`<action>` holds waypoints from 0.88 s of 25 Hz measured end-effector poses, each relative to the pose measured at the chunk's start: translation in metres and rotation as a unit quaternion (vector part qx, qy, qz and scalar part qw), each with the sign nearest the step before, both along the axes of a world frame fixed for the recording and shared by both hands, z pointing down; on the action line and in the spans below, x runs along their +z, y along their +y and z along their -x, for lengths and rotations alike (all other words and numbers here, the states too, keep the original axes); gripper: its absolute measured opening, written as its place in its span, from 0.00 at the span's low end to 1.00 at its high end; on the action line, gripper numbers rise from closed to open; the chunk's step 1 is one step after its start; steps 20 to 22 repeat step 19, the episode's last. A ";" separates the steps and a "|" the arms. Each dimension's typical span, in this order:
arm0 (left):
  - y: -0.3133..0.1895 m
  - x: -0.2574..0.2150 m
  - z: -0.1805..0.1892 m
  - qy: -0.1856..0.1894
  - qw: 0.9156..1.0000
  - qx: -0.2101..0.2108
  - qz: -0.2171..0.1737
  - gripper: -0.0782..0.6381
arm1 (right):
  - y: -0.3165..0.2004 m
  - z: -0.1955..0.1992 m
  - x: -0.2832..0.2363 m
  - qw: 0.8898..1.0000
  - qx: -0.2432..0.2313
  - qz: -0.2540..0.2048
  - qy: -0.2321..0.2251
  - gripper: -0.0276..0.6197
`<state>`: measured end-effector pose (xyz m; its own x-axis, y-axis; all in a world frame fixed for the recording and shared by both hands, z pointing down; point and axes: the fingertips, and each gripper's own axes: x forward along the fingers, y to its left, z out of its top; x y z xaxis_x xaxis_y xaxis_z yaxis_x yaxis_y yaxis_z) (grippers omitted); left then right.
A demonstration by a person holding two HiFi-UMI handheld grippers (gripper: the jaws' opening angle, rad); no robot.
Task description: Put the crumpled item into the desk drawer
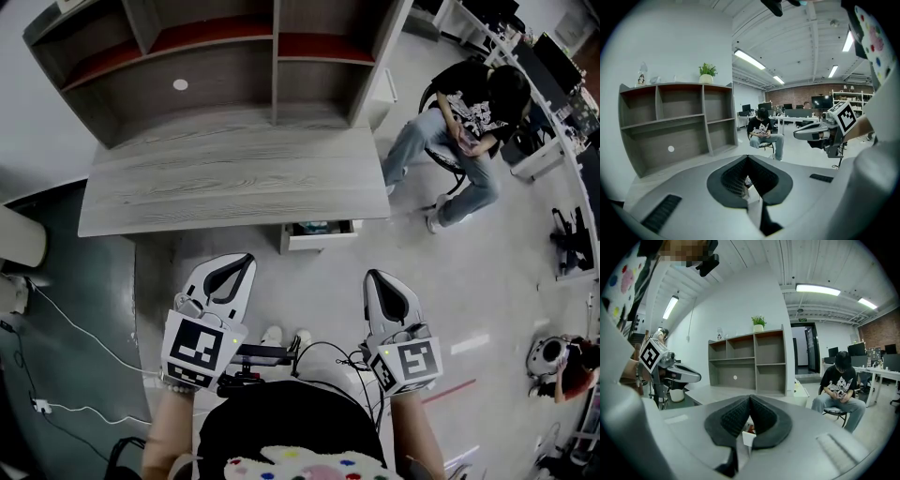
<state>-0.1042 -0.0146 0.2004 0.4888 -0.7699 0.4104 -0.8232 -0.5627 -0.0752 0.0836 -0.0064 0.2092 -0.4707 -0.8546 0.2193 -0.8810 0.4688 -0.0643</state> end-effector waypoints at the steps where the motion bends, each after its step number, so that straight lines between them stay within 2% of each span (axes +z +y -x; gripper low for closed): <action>1: 0.000 0.000 0.000 0.000 1.000 0.000 0.000 0.12 | 0.000 0.000 0.000 1.000 -0.001 0.000 0.001 0.06; 7: 0.000 -0.001 0.000 0.000 1.000 0.000 0.000 0.12 | 0.000 -0.001 0.002 1.000 0.001 0.003 -0.003 0.06; 14: -0.002 0.000 -0.001 0.000 1.000 -0.001 0.002 0.12 | 0.001 0.007 0.005 1.000 -0.027 0.003 0.014 0.06; 22: -0.005 0.000 -0.002 -0.002 1.000 0.000 0.002 0.12 | -0.002 0.008 0.007 0.999 -0.029 0.006 0.013 0.06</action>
